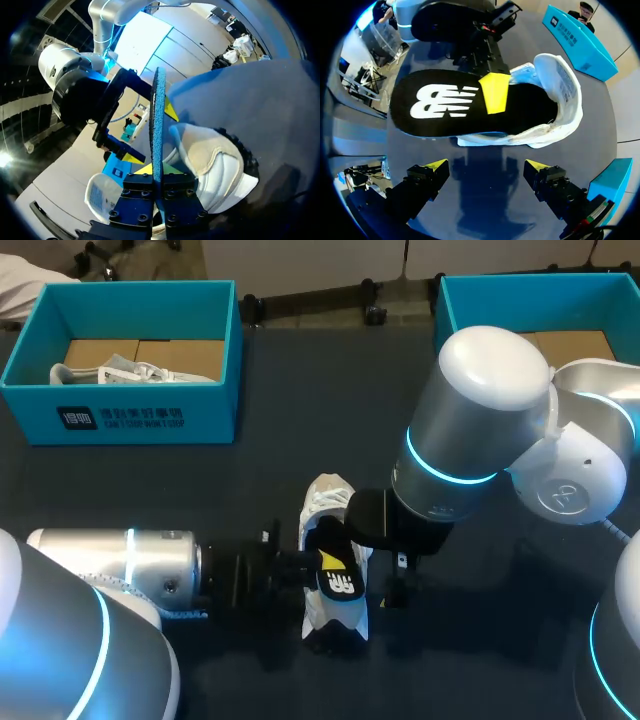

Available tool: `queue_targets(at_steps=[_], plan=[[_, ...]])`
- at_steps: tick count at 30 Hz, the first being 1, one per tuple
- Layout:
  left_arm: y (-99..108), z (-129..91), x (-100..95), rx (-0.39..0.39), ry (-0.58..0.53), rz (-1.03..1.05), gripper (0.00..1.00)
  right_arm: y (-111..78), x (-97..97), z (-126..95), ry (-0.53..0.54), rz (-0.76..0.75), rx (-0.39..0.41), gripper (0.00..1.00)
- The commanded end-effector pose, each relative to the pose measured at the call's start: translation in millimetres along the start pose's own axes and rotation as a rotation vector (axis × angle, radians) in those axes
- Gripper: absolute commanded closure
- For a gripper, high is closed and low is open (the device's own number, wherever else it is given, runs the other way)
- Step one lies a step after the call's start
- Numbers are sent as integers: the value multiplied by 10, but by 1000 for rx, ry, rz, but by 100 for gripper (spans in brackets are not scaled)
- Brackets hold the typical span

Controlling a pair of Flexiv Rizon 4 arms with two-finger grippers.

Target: Take the shoe out of the shoebox, open the shoe tongue, remove and reinsert the insole, then place the shoe into the shoebox

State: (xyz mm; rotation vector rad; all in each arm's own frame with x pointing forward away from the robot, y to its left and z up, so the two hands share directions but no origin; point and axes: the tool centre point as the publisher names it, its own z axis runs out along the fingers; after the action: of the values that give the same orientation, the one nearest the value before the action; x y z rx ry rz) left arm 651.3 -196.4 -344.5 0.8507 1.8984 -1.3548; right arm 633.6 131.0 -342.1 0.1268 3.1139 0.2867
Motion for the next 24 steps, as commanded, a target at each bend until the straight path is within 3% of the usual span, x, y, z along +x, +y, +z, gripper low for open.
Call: queue_targets(at_steps=[1, 10, 12, 14, 24], plan=[[93, 76, -23, -14, 12, 0, 100, 4, 8, 22, -2, 0, 0, 0], [247, 78, -38, -48, 32, -29, 100, 4, 8, 22, -2, 0, 0, 0], [202, 48, -46, -36, 33, -47, 100, 4, 8, 22, -2, 0, 0, 0], [151, 24, -53, -16, 36, -66, 84, 4, 8, 22, -2, 0, 0, 0], [-109, -42, -139, 29, 44, -113, 79, 4, 8, 22, -2, 0, 0, 0]])
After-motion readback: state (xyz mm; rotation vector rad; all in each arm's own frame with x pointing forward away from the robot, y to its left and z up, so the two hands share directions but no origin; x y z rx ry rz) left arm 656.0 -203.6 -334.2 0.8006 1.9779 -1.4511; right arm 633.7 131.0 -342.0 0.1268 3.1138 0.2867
